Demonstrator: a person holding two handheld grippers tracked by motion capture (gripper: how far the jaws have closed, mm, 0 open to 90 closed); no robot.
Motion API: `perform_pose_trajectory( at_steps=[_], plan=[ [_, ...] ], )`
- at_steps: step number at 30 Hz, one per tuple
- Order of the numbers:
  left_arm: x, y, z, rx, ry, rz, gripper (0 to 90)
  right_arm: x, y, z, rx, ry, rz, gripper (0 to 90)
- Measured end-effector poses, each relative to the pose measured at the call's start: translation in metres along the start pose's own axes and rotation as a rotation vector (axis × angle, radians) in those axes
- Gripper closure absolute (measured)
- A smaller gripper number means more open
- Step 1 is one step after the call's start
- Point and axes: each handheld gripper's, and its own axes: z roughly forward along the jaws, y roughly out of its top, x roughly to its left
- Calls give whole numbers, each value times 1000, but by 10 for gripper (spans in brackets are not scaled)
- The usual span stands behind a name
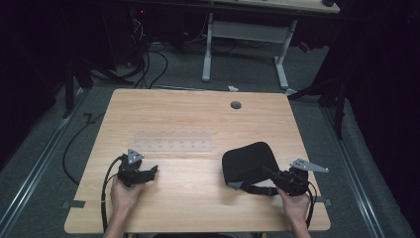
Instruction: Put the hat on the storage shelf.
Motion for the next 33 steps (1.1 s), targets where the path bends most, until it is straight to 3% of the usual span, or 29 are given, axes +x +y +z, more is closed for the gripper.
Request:
perform_pose_trajectory(
  at_steps=[6, 11, 13, 19, 23, 33],
  plan=[
    [-8, 0, -6, -20, -35, 36, 276, 5, 4, -1, -2, 20, -2, 845],
    [-21, 2, -17, -38, -108, 27, 285, 8, 6, 1, 4, 21, 8, 845],
    [-24, 2, -19, -36, -119, 29, 286, 9, 7, 1, 1, 25, 6, 845],
    [-43, 2, -27, -11, -225, 42, 273, 16, 11, 2, -2, 44, 2, 844],
    [-62, 3, -33, -6, -297, 82, 274, 24, 15, 6, 7, 60, -4, 844],
    [-85, 3, -40, 5, -369, 118, 288, 37, 18, 15, 13, 93, -25, 844]
  ],
)
